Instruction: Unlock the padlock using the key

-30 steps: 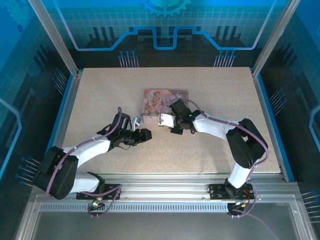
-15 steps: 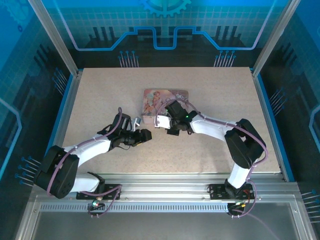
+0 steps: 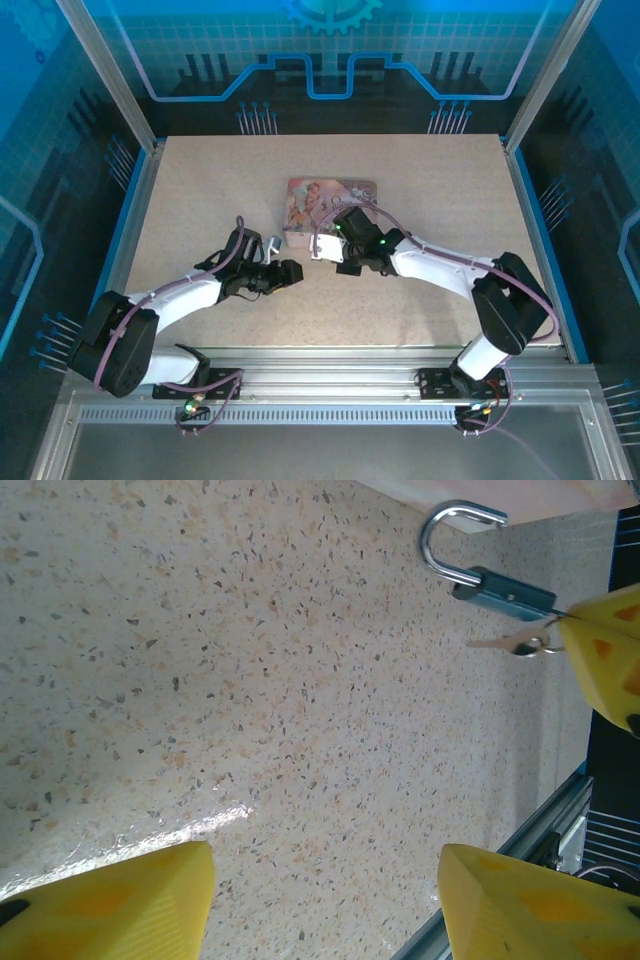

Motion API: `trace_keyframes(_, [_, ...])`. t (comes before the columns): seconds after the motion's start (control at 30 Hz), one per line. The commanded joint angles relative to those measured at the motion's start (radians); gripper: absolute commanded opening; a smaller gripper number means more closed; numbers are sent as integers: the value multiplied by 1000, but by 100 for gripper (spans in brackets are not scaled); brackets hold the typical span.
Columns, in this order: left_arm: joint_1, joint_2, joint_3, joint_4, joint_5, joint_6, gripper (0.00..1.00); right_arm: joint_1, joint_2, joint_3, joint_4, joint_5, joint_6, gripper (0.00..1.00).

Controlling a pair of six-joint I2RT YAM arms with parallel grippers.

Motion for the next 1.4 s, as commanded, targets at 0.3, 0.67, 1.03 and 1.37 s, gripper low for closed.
trace_keyframes(0.3, [-6,8,-8,14,23,6,62,-85,-167,-99,-59,66,61,0])
trace_keyframes(0.67, [-9,37,8,35,35,-2,62,-216,-261,-118,-132,94,85,0])
trace_keyframes(1.03, [-9,63,18,53,51,-2,62,-350,-211,-99,-162,178,98,0])
trace_keyframes(1.37, [-9,41,21,48,52,-1,62,-389,10,-35,-190,397,157,0])
